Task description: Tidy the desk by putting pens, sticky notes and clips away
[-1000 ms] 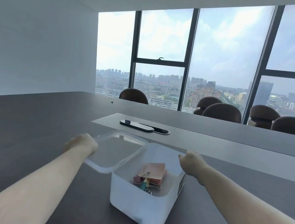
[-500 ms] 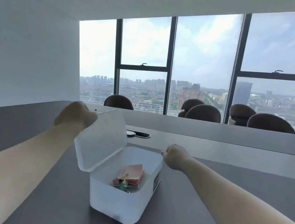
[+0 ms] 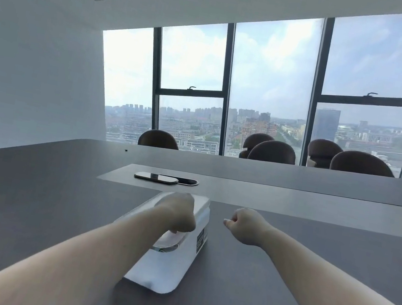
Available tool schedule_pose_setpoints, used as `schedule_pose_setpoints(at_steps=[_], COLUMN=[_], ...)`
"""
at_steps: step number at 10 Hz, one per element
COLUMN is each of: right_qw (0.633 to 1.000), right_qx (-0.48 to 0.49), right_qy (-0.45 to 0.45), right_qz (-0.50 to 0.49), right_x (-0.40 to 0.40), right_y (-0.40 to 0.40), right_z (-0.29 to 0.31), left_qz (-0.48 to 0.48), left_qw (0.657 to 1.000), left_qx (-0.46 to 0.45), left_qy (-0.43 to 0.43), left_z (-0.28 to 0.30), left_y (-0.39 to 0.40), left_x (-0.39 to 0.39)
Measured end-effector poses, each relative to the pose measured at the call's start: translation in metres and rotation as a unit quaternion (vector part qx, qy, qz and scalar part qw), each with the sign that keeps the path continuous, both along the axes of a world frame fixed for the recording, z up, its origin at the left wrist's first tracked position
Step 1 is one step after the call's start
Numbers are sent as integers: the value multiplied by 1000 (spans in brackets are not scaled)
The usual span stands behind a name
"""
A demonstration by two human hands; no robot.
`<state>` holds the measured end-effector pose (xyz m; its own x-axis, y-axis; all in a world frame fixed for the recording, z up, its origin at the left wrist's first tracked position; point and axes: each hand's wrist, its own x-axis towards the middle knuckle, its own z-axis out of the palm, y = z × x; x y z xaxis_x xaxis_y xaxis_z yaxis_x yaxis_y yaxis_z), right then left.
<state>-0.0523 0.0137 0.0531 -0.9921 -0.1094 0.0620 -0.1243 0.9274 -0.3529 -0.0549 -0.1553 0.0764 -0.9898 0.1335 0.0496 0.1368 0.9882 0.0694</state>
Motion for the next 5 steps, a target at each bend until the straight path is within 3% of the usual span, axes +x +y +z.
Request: schedule_pose_setpoints(at_steps=[3, 4, 5], right_qw=[999, 999, 999], right_qx=[31, 35, 26], right_qy=[-20, -15, -17], right_qz=[23, 27, 25], right_x=[0, 9, 12], right_y=[9, 10, 9], right_z=[-17, -13, -7], left_qz=[0, -10, -1], left_qw=[999, 1000, 997], left_qx=[-10, -17, 30], left_qy=[-45, 14, 64], left_z=[-8, -10, -4], left_y=[4, 8, 10], left_x=[-4, 1, 12])
